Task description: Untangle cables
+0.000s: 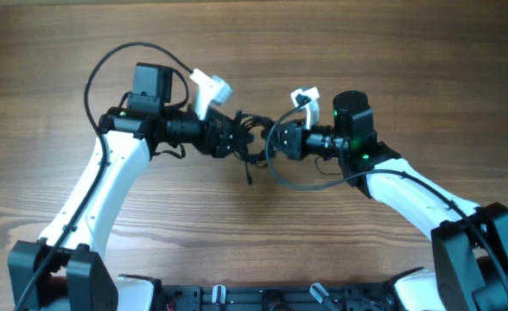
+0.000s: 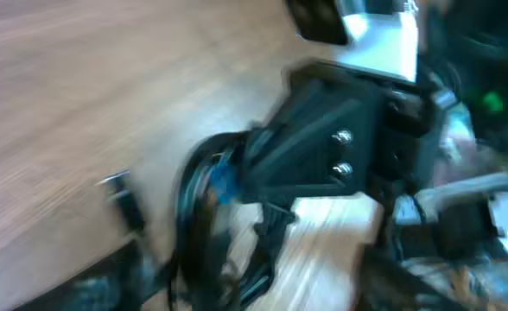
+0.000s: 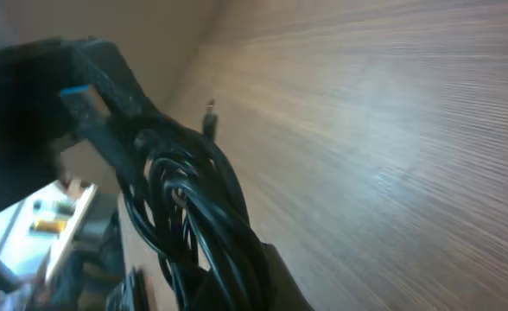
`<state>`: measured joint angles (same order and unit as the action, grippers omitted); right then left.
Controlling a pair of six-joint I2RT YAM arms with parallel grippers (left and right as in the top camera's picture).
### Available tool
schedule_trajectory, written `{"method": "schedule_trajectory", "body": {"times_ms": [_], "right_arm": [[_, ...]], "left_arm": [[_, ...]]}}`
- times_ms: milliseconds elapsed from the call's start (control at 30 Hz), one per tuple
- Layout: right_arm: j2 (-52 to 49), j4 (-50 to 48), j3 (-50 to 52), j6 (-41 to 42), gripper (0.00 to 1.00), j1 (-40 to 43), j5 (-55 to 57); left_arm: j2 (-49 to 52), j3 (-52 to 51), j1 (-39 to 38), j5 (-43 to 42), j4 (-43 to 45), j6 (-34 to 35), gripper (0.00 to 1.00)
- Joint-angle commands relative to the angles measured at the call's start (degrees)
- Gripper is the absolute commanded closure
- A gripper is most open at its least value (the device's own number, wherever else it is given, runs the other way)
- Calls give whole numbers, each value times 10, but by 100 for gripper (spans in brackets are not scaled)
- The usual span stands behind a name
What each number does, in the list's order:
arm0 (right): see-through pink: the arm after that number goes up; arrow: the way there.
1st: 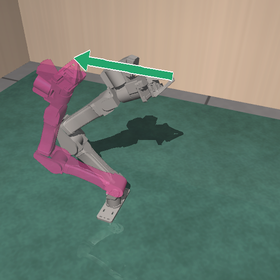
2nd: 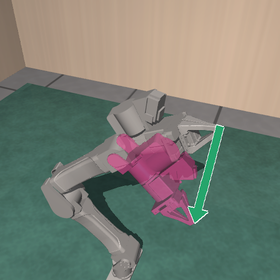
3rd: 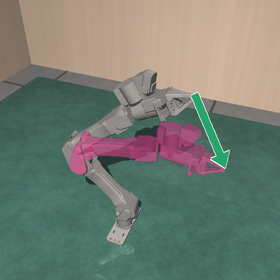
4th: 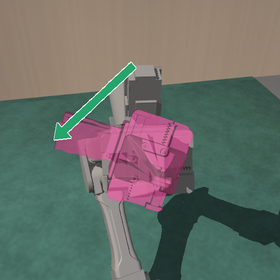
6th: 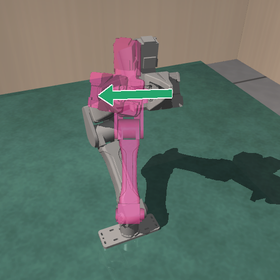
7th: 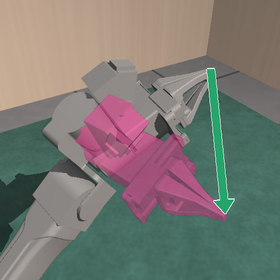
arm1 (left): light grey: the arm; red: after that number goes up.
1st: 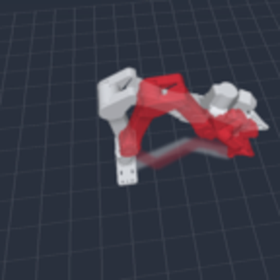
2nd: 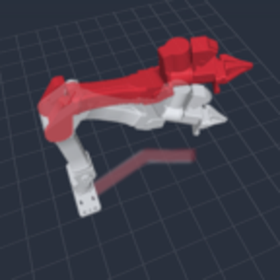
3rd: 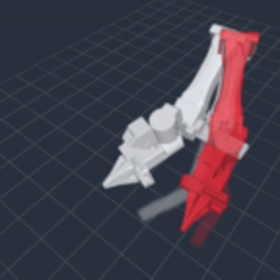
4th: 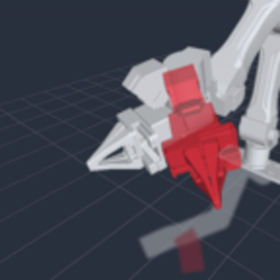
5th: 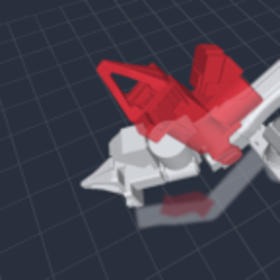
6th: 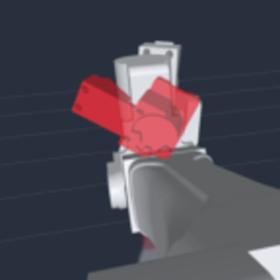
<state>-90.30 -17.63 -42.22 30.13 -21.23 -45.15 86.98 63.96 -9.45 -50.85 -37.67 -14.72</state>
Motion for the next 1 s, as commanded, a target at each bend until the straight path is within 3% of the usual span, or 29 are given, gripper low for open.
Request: {"method": "schedule_trajectory", "body": {"times_ms": [0, 100, 233, 300, 433, 467, 600, 633, 700, 733, 767, 833, 867, 900, 933, 967], "right_arm": [[4, -3, -1, 130, 96, -1, 116], [4, -4, -1, 239, 96, -2, 175], [4, -26, -1, 346, 95, -5, 201], [4, -29, -1, 350, 96, -18, 219], [4, -29, -1, 350, 96, -43, 236], [4, -29, -1, 350, 95, -45, 236], [4, -29, -1, 344, 96, -46, 221], [4, -30, -1, 337, 96, -46, 211], [4, -40, -1, 269, 96, -46, 171], [4, -47, -1, 226, 96, -46, 141], [4, -45, -1, 179, 96, -46, 115], [4, -45, -1, 137, 96, -46, 56], [4, -59, -1, 120, 96, -46, 17], [4, -73, -1, 105, 96, -46, -20], [4, -76, -1, 99, 95, -46, -43], [4, -75, -1, 87, 96, -46, -60]], "left_arm": [[-15, 5, 42, 77, 35, 198, 0], [-15, 5, 61, 77, 51, 344, 0], [-14, 5, 33, 79, 41, 393, 3], [-6, 5, 5, 91, 40, 445, 21], [12, 5, -54, 173, 38, 641, 33], [14, 5, -73, 198, 40, 682, 40], [14, 5, -110, 288, 40, 737, 57], [14, 5, -113, 302, 42, 737, 60], [15, 5, -113, 315, 41, 729, 54], [15, 5, -113, 327, 43, 693, 53], [15, 5, -113, 338, 43, 645, 53], [15, 5, -113, 315, 52, 476, 37], [15, 5, -115, 284, 51, 400, 36], [15, 5, -115, 265, 42, 337, 41], [15, 5, -114, 267, 35, 310, 65], [15, 5, -113, 276, 29, 290, 78]]}}
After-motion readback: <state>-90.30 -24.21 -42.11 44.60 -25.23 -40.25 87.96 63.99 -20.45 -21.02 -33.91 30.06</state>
